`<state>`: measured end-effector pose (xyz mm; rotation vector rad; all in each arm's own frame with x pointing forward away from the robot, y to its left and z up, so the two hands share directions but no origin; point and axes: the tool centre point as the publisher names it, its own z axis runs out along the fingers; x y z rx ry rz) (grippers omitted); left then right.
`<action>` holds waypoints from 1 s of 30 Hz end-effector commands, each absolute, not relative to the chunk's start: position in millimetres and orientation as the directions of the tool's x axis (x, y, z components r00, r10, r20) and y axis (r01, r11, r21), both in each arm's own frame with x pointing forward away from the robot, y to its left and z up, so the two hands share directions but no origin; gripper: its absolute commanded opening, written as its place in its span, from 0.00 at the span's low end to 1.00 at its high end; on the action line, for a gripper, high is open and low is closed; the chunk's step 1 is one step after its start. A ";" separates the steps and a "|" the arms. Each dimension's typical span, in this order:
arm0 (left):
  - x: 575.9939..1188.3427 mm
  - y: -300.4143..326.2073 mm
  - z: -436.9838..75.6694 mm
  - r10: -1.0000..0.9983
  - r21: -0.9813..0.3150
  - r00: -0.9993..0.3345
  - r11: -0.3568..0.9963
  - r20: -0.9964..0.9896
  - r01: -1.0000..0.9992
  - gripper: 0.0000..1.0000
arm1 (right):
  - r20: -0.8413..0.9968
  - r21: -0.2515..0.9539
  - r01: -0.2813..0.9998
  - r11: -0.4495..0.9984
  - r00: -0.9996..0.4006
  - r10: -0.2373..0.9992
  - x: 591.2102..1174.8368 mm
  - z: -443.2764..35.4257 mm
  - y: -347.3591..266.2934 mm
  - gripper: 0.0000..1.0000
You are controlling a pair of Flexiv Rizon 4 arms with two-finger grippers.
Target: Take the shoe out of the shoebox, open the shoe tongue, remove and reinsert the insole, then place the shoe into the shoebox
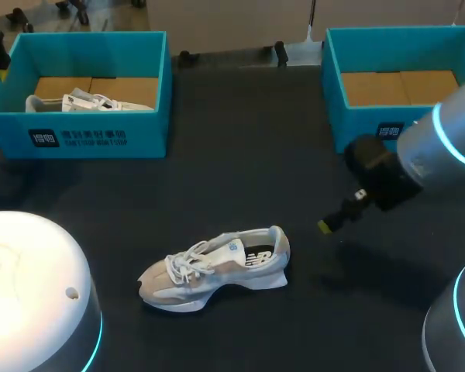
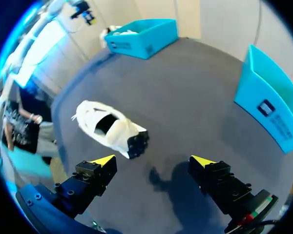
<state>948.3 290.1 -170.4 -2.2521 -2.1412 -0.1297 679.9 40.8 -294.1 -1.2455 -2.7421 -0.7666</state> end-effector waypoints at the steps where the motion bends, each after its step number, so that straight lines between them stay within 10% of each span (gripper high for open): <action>1: 946.8 290.2 -170.2 0.995 0.037 0.049 -0.052 0.085 0.998 1.00 | 0.538 0.758 0.539 0.368 -0.835 0.117 672.0 -299.8 28.2 1.00; 30: 946.8 290.2 -170.2 0.995 0.037 0.049 -0.052 0.085 0.998 1.00 | 0.282 0.886 0.340 0.315 -0.935 0.217 668.3 -319.2 16.2 1.00</action>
